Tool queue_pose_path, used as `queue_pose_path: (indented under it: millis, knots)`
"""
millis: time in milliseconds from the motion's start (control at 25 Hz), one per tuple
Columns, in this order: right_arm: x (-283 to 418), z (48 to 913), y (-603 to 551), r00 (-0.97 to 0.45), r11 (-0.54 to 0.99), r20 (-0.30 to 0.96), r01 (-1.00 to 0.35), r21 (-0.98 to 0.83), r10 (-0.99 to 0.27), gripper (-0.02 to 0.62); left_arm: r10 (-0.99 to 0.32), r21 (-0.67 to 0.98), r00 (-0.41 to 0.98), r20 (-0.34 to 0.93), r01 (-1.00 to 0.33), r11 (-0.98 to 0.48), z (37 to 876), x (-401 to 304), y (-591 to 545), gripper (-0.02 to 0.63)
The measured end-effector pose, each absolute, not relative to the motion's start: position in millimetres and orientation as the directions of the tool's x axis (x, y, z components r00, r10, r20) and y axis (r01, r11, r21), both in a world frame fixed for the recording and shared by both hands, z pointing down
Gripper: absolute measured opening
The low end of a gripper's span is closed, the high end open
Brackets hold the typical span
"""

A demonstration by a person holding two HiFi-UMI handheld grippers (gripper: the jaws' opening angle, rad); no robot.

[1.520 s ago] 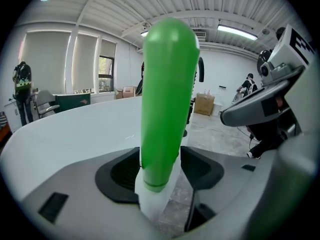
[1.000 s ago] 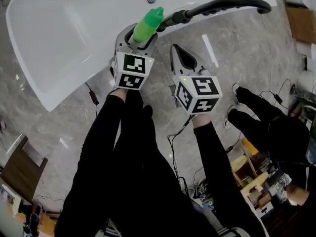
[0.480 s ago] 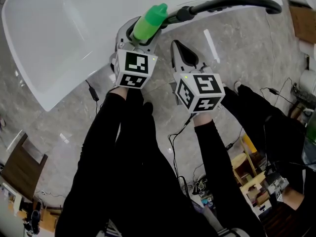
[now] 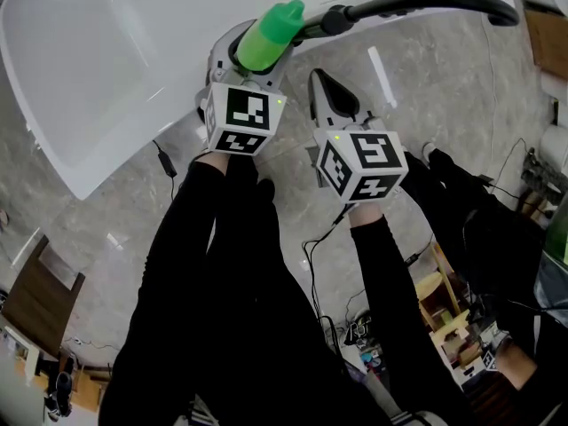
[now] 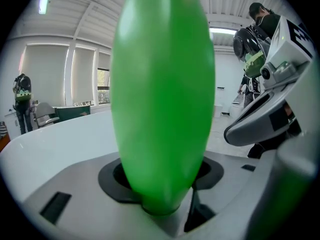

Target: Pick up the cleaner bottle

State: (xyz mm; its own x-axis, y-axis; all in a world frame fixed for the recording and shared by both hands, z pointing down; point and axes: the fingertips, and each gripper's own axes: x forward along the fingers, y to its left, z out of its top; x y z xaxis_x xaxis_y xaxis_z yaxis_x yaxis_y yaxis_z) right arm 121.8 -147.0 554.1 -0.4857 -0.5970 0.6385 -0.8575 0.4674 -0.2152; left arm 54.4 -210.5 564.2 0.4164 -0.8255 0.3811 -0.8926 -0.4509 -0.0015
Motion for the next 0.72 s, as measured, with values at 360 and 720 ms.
queue_pose_path:
  millis: [360,720]
  knots:
    - [119,559,-151,-0.489,0.462,0.639,-0.858,-0.226,-0.594,0.002,-0.834,-0.020,0.415,0.364,-0.892,-0.452,564,52,-211,0.222]
    - [119,565,-150,-0.485,0.450,0.643,-0.862,-0.234,-0.593,0.002,-0.842,-0.033,0.408,0.352,-0.894,-0.447,563,51,-212,0.215]
